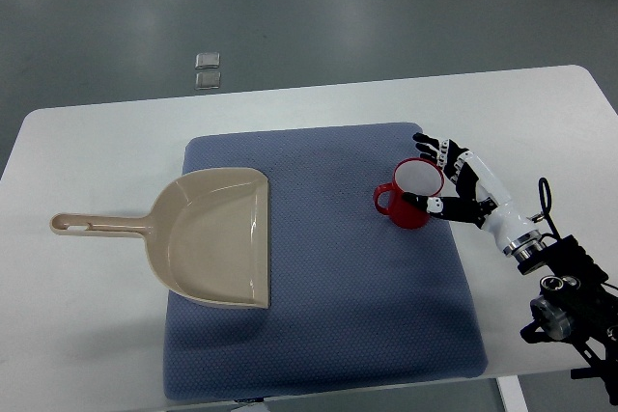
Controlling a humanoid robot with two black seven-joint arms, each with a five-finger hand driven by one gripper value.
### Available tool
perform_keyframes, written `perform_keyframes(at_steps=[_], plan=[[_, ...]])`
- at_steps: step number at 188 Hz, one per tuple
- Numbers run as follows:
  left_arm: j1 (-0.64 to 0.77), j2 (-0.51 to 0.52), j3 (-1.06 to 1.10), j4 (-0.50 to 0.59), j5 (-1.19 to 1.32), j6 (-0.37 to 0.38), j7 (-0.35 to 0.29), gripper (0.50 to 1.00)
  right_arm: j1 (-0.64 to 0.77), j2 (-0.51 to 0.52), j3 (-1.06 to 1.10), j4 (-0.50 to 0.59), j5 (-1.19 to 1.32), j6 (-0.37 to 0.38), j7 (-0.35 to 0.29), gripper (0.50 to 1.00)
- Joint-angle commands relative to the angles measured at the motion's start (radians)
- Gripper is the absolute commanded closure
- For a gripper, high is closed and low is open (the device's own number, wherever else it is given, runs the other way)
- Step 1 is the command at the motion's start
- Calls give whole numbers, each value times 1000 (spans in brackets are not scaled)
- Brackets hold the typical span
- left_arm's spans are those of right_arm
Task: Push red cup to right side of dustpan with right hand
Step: 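Cup the right hand around the red mug's rim and body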
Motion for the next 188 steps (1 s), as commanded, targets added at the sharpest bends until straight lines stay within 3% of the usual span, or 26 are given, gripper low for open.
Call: perform_keyframes(at_steps=[1, 188], plan=[[0, 0, 0, 0, 0, 0, 0, 500, 0, 1, -5, 0, 0, -3, 0, 572], [0, 0, 0, 0, 0, 0, 0, 500, 2, 83, -24, -63, -12, -8, 0, 572]])
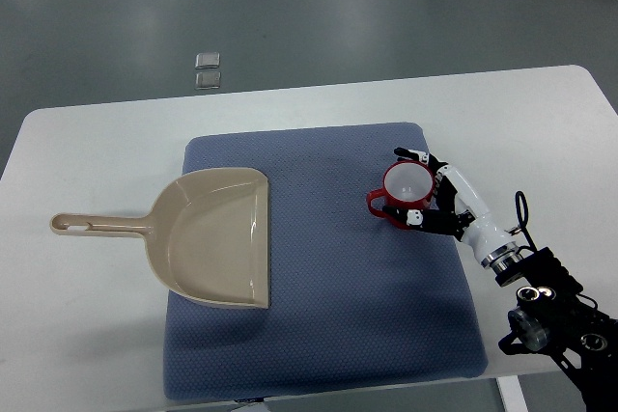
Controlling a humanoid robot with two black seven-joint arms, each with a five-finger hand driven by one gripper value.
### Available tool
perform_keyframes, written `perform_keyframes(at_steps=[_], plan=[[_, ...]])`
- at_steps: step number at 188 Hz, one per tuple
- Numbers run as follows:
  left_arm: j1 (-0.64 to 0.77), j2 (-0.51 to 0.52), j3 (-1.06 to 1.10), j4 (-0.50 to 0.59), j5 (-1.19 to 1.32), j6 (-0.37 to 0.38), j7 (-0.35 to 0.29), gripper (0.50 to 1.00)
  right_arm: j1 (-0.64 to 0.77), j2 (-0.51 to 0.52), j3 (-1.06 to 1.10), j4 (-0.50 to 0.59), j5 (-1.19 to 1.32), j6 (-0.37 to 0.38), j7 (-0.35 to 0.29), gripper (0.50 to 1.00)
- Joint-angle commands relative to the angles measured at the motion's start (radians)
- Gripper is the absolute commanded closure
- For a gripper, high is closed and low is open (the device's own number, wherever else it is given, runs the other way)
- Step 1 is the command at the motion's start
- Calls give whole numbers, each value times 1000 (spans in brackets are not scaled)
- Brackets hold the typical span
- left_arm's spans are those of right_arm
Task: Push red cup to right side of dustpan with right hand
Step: 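Cup the right hand around the red mug's rim and body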
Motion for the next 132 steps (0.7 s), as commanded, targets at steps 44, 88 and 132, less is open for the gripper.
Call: perform_keyframes(at_steps=[44, 88, 132], plan=[[0, 0, 0, 0, 0, 0, 0, 500, 5, 6, 0, -27, 1, 0, 0, 574], [0, 0, 0, 0, 0, 0, 0, 500, 12, 19, -26, -39, 2, 0, 0, 574], [0, 0, 0, 0, 0, 0, 0, 500, 44, 32, -26, -62, 16, -40, 0, 572]])
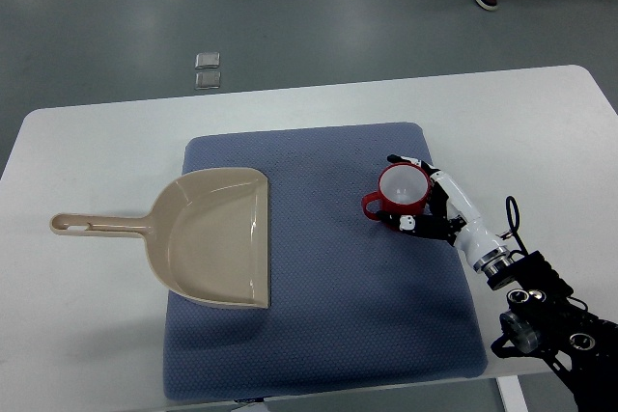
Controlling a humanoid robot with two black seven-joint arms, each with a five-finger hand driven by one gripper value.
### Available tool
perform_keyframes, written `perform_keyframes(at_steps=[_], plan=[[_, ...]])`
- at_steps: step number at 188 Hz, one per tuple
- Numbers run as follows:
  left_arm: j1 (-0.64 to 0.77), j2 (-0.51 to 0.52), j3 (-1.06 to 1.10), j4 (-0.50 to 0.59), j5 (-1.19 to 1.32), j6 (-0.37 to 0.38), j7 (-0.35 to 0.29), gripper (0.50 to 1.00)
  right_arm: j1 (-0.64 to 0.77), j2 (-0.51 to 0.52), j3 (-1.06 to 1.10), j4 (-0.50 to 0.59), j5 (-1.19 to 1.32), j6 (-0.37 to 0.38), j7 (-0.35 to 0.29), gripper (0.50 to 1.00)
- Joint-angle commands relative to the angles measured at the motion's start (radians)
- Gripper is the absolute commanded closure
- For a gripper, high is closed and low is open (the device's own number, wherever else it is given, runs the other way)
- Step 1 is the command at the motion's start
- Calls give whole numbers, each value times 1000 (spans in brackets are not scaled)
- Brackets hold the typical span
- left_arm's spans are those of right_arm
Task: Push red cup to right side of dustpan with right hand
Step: 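Cup the right hand around the red mug's rim and body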
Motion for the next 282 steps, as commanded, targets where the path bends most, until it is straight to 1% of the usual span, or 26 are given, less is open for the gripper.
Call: perform_keyframes(at_steps=[1, 42, 68, 95, 141, 202, 282], plan=[[0, 0, 0, 0, 0, 0, 0, 500, 19, 5, 0, -15, 7, -19, 0, 572], [0, 0, 0, 0, 0, 0, 0, 500, 26, 15, 3, -37, 10, -19, 0, 572], [0, 0, 0, 0, 0, 0, 0, 500, 24, 16, 6, -38, 14, -10, 0, 574], [0, 0, 0, 0, 0, 0, 0, 500, 24, 15, 0, -40, 76, -1, 0, 574], [0, 0, 0, 0, 0, 0, 0, 500, 21, 18, 2, -40, 81, 1, 0, 574], [0, 0, 0, 0, 0, 0, 0, 500, 15, 70, -5, -40, 81, -5, 0, 572], [0, 0, 0, 0, 0, 0, 0, 500, 15, 91, -14, -38, 81, -9, 0, 574]])
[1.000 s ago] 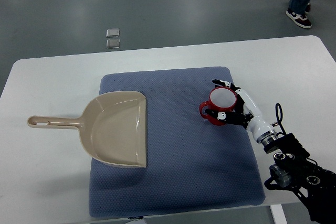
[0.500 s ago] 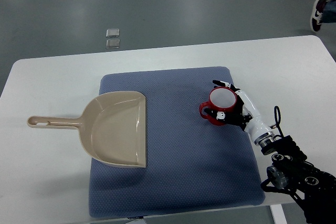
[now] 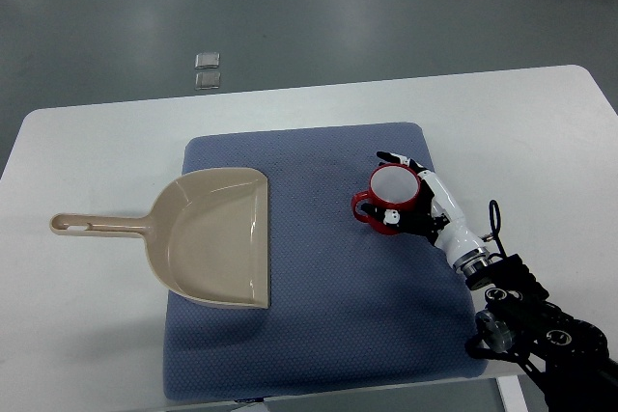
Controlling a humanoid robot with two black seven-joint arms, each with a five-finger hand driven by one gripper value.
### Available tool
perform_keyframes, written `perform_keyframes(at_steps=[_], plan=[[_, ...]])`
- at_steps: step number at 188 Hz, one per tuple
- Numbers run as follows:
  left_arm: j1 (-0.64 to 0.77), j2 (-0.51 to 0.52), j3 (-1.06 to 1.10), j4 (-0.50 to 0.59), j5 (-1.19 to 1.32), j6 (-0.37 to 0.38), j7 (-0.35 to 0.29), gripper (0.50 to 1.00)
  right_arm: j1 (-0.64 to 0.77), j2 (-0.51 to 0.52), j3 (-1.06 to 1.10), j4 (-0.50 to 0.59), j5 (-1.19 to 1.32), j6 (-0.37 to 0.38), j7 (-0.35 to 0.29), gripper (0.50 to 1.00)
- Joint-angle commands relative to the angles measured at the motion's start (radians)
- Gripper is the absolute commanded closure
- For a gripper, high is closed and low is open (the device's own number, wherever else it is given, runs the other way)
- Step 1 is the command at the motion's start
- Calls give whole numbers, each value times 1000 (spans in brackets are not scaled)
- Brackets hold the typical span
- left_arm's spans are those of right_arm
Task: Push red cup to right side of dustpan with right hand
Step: 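Cup the right hand around the red mug's rim and body, then push the red mug with the right hand toward the dustpan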
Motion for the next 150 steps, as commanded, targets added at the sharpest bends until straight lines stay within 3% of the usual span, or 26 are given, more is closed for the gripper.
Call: perform_keyframes(at_steps=[1, 150], plan=[[0, 0, 0, 0, 0, 0, 0, 500, 0, 11, -2, 0, 0, 0, 0, 574], [0, 0, 0, 0, 0, 0, 0, 500, 0, 70, -25, 0, -9, -11, 0, 574]])
